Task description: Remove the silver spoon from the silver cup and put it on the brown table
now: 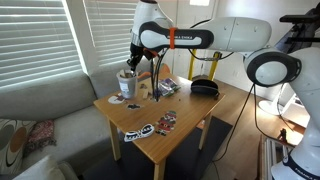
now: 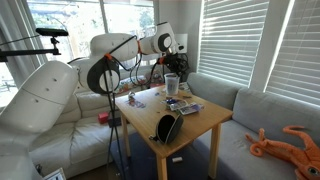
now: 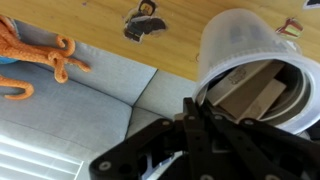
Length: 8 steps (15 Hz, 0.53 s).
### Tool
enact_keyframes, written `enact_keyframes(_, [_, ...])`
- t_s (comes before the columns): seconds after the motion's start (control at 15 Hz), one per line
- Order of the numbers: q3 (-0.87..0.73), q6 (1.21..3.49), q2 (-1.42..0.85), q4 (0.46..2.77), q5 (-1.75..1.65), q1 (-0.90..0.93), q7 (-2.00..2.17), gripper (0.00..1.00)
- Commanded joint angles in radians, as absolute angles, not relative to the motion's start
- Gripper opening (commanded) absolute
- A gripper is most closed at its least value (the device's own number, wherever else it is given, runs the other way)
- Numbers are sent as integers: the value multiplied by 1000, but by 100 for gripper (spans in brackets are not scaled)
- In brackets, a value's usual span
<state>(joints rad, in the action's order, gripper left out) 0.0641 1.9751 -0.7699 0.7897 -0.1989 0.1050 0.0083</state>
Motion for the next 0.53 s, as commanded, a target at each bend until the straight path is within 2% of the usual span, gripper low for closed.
enact_keyframes(0.0, [52,1955,-764,760,-228,132,19,1])
enact_keyframes(0.47, [7,1875,-696,776,-327,187,52,1])
